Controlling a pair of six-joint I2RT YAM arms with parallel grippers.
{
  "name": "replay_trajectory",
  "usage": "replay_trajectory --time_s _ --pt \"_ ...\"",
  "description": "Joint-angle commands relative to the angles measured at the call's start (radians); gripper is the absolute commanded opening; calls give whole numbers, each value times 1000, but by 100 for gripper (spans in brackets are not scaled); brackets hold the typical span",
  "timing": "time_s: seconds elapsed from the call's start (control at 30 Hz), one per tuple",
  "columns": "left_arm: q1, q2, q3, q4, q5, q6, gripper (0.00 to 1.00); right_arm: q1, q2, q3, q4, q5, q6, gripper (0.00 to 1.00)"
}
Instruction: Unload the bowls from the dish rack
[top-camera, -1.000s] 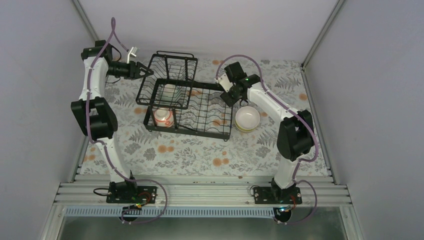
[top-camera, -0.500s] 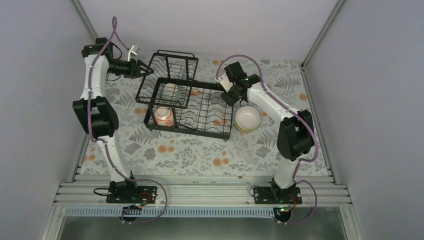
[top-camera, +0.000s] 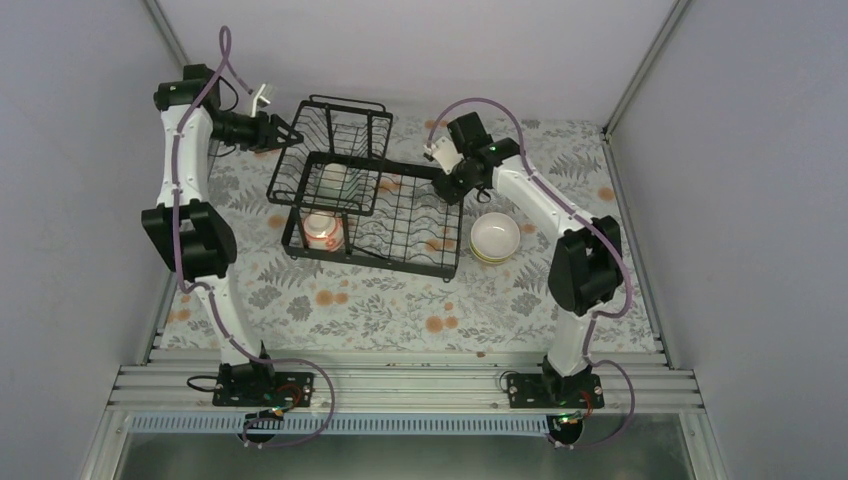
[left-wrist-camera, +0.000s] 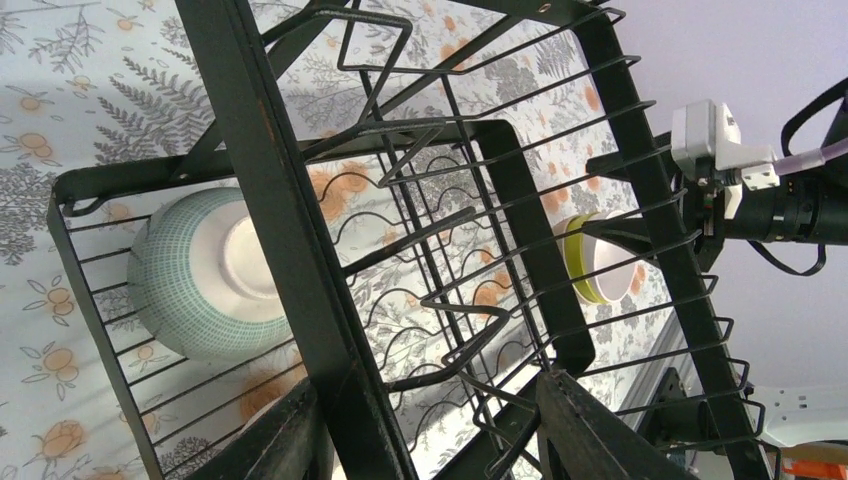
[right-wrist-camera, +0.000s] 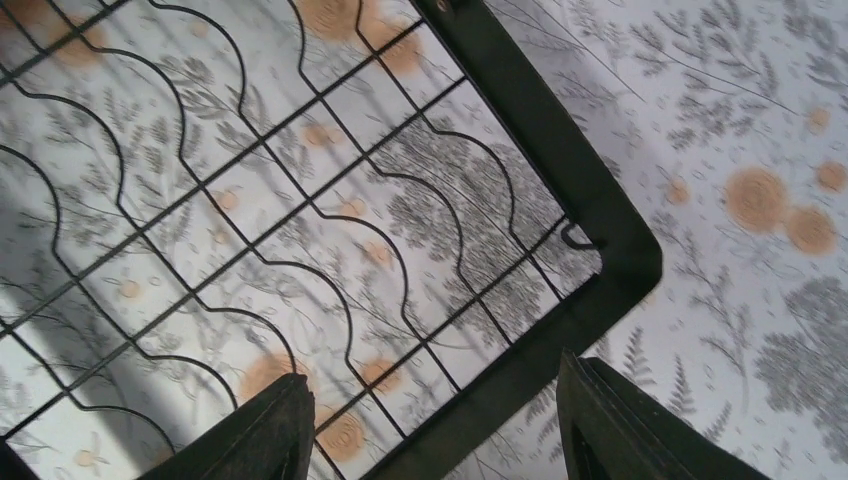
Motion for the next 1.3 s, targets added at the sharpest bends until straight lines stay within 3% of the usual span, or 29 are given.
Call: replay_trajectory --time_s 0.0,0.47,0.8,1.07,1.27 --pt "10 -162 95 103 137 46 19 -7 68 83 -44 -140 16 60" --pt "13 -208 143 133 157 11 19 -8 264 223 -86 -300 39 63" --pt "12 -220 146 155 214 -15 20 -8 314 229 -63 -350 53 65" --pt "12 -220 145 159 213 -19 20 -14 233 191 -13 -274 77 68" --pt "15 -196 99 153 202 -13 20 -13 261 176 -46 -249 81 68"
